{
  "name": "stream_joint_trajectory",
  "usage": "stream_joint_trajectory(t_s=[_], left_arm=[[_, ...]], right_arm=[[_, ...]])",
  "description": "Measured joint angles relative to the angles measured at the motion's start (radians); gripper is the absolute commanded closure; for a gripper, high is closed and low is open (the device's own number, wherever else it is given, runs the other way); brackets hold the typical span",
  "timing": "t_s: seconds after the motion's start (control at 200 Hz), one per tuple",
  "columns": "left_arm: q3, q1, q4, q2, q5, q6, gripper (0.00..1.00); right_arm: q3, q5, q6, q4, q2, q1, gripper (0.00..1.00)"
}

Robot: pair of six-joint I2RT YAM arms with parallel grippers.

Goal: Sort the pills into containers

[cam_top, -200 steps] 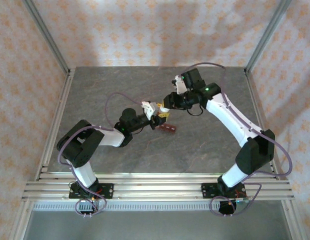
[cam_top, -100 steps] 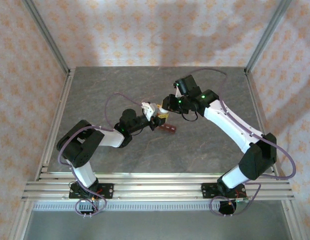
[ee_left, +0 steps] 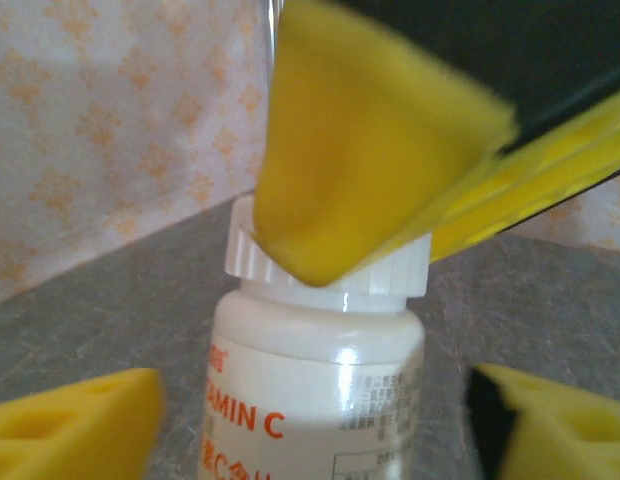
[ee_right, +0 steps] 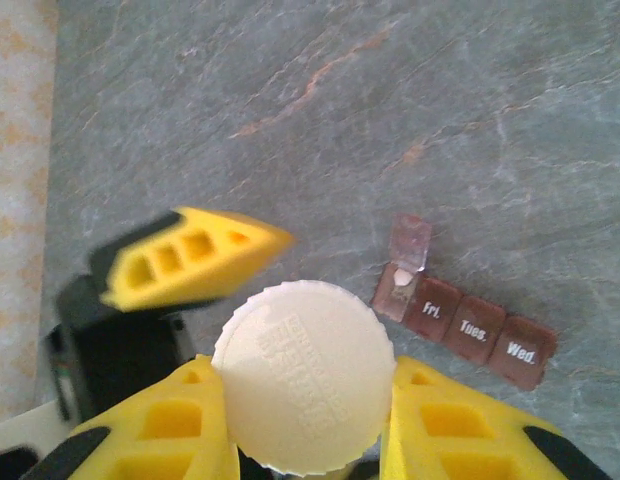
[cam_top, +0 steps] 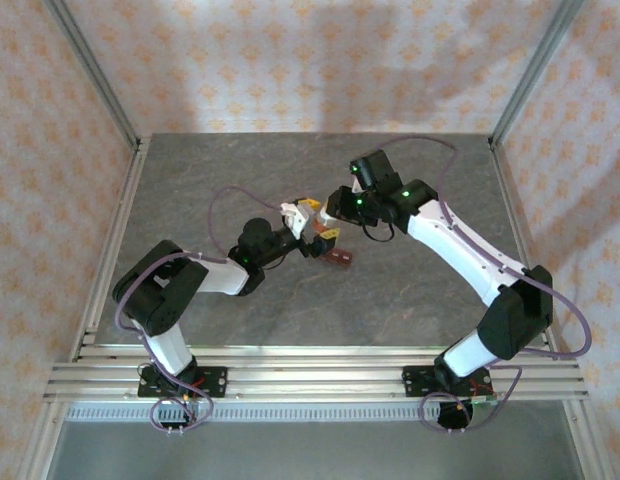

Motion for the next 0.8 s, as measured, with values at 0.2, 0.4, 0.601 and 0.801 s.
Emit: stream_joint_trajectory(t_s=[0.2,0.4,0.601,0.801], left_arm=[[-0.034,0.000,0.028,-0.036,-0.040,0.010,0.00],[-0.072,0.000,0.035,-0.064,-0.084,0.017,0.00],[-0.100,0.000,0.037,-0.098,-0.155,0.019,0.00],[-0.112,0.000,0.034,-0.100,-0.216,0.018,0.00]], right_arm=[[0.031,0.082,-0.009,-0.037,0.003,-0.014,0.81],[0.103,0.185,-0.032,-0.045,0.008,-0.095,0.82],[0.107,0.292,-0.055,-0.058,0.011,-0.208,0.81],[0.043,0.334,-0.058,-0.044,0.021,-0.314,0.82]])
